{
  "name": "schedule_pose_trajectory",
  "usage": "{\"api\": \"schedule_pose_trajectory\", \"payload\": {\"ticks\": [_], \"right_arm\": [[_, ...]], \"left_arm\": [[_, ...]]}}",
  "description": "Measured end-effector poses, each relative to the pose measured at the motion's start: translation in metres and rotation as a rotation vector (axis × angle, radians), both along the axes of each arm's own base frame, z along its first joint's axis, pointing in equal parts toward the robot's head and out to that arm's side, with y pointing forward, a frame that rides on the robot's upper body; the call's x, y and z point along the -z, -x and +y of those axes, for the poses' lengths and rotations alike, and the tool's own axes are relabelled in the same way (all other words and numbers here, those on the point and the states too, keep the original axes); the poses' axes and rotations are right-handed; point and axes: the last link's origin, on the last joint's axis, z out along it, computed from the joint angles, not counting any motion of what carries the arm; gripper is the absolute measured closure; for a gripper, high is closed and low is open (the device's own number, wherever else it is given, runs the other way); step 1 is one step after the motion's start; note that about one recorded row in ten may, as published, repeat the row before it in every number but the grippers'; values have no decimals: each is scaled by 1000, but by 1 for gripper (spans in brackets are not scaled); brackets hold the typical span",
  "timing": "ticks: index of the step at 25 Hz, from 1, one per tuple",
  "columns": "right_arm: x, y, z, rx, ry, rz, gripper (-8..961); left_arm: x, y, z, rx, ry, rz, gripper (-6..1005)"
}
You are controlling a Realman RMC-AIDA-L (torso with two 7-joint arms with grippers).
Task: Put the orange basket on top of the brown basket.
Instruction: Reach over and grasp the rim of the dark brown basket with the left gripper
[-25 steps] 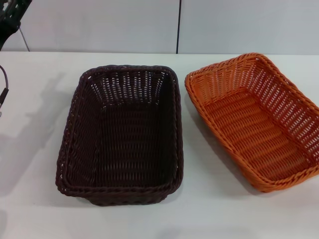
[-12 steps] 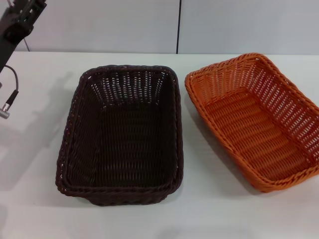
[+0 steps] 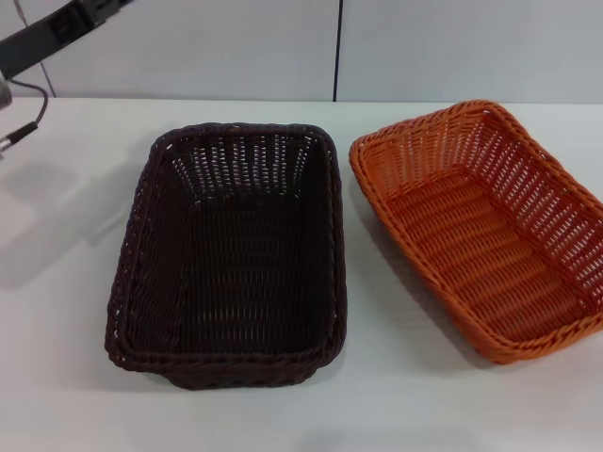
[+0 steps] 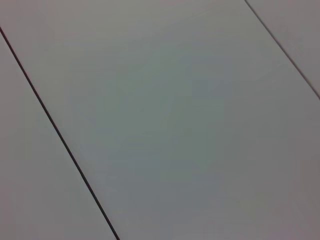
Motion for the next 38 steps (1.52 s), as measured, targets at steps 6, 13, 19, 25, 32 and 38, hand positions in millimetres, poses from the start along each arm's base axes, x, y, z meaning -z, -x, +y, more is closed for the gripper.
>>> {"api": "schedule_pose_trajectory", "payload": {"ticks": [6, 13, 19, 25, 32, 38], "right_arm": [[0, -2, 0, 13, 2, 3, 210], [1, -8, 0, 49, 20, 13, 210], [0, -12, 2, 86, 29, 0, 210], [-2, -9, 7, 89, 31, -36, 210], [-3, -5, 13, 74, 36, -45, 210], [-1, -3, 15, 67, 45, -46, 210]], "left_arm": [[-18, -32, 5, -37, 321, 256, 159], [-24, -50, -6, -175, 489, 559, 164], [-11, -56, -21, -270, 554, 672, 167], [6, -51, -31, -336, 595, 714, 171], [16, -39, -41, -367, 618, 680, 175], [23, -27, -46, -390, 619, 654, 179]]}}
